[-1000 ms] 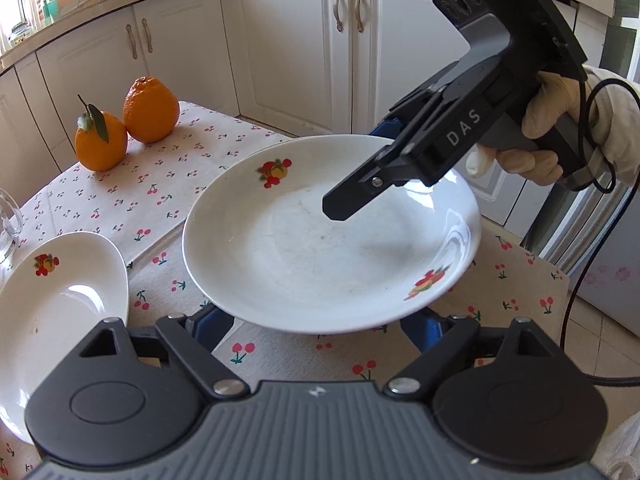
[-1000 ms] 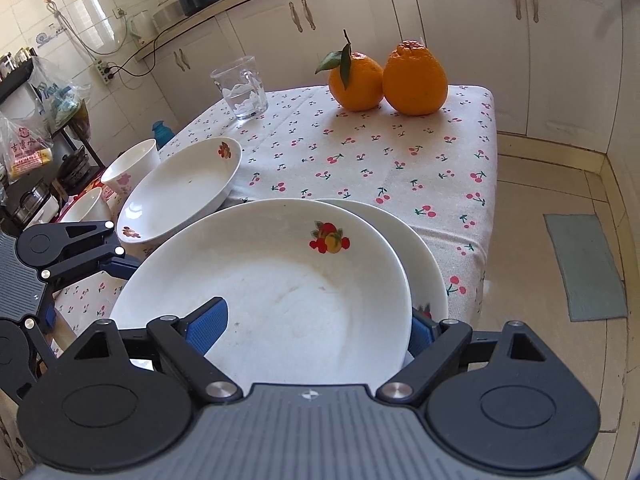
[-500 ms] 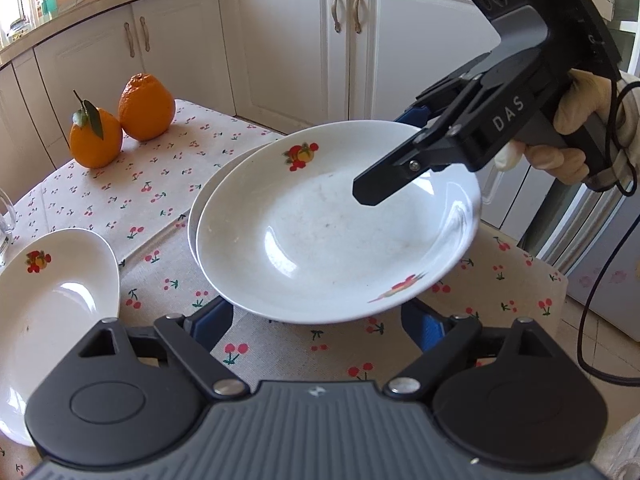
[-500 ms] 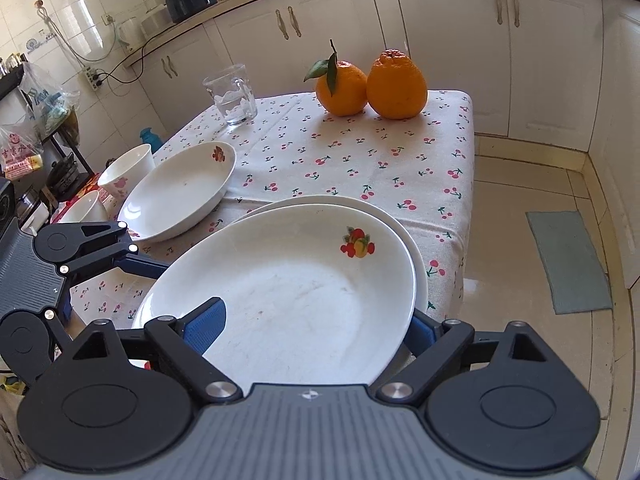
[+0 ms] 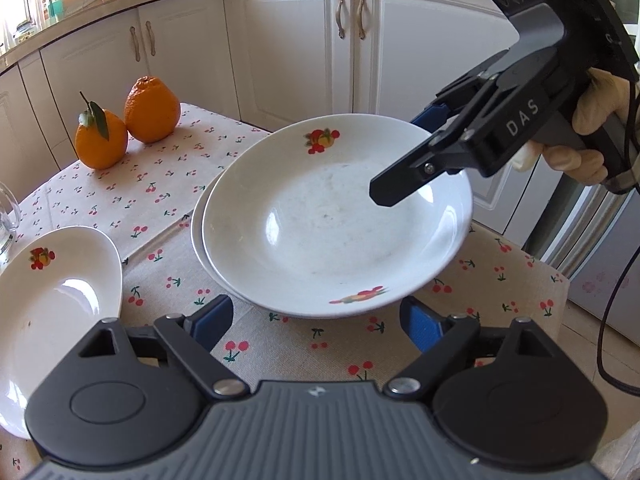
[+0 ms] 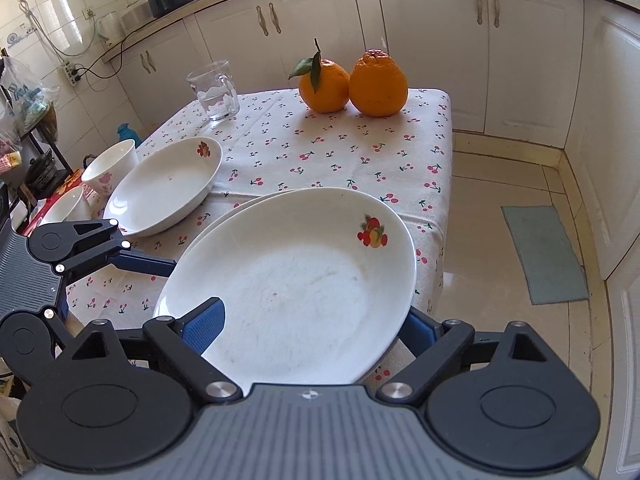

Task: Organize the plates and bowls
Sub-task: 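Lower the held plate onto the stained white plate, then open the right tool and withdraw it from the stacked plates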

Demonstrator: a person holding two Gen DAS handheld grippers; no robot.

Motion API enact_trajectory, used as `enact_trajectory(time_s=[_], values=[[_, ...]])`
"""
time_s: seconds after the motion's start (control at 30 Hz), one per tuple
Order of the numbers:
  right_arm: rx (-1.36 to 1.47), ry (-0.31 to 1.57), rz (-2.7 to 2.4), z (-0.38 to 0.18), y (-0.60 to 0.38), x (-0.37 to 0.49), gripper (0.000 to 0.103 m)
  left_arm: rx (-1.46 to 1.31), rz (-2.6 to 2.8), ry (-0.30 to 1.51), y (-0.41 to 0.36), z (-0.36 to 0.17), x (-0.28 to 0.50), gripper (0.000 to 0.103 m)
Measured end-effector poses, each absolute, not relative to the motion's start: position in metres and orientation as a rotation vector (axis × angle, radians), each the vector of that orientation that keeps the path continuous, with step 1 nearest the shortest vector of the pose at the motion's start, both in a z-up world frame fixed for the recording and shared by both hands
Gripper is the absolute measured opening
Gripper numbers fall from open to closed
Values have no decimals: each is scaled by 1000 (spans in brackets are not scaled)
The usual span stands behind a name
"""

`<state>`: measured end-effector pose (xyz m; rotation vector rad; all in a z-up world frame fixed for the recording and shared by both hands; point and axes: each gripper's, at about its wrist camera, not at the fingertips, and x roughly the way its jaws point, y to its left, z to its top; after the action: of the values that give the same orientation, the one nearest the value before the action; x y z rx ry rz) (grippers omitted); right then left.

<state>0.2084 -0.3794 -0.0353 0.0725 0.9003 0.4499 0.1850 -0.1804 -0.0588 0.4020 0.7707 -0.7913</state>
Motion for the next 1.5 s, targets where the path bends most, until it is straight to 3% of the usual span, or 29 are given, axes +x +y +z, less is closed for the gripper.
enact_trajectory(time_s=[0.5, 0.7, 1.5], values=[[-44, 938, 329, -34, -363, 201, 95, 366, -777, 740, -164, -47, 162, 91], [-88, 879, 338, -19, -353, 190, 103, 337, -757, 724, -157, -41, 154, 91], [-20, 756, 336, -21, -262, 103, 103, 187, -248, 701, -77, -57, 158, 91]])
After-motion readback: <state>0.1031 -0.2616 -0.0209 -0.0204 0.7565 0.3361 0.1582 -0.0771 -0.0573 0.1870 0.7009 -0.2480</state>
